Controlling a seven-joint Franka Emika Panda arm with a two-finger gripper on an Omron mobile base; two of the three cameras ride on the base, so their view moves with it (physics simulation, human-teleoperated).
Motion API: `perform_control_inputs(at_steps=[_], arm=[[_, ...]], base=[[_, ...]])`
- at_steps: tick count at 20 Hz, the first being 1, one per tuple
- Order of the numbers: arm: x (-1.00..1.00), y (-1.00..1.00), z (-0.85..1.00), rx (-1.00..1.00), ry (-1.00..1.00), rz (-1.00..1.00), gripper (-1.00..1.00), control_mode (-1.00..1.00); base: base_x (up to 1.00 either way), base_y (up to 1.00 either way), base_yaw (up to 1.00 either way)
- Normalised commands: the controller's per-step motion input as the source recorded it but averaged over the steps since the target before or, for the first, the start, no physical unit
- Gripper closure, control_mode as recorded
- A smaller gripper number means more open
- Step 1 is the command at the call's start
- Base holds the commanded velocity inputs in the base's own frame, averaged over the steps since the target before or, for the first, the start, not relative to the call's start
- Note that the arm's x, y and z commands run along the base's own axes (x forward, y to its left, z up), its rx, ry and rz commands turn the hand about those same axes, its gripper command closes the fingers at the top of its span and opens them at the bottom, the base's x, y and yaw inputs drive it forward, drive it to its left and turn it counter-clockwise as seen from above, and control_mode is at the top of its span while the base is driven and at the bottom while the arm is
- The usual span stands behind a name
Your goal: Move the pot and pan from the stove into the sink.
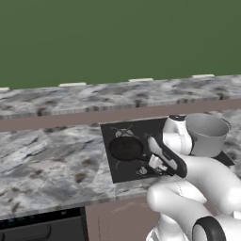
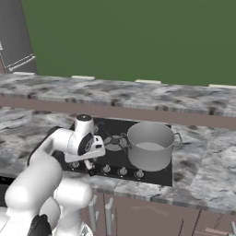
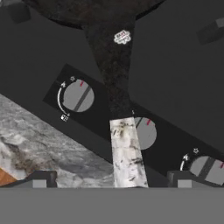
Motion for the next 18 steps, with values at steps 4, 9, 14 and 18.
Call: perform_control_inputs(at_steps=[4, 9, 14, 18], arm=[[0.26, 0.0, -0.34, -0.03, 0.0, 0.02, -1.0, -1.0], [0.03, 0.0, -0.13, -0.02, 0.0, 0.01, -1.0, -1.0], [0.02, 0.0, -0.1, 0.0, 0.01, 0.0, -1.0, -1.0], [0.0, 0.0, -0.01, 0.0, 0.0, 0.0, -1.0, -1.0]], base=[[0.0, 0.0, 0.0], [0.0, 0.0, 0.0], [0.0, 0.0, 0.0], [0.0, 0.0, 0.0]])
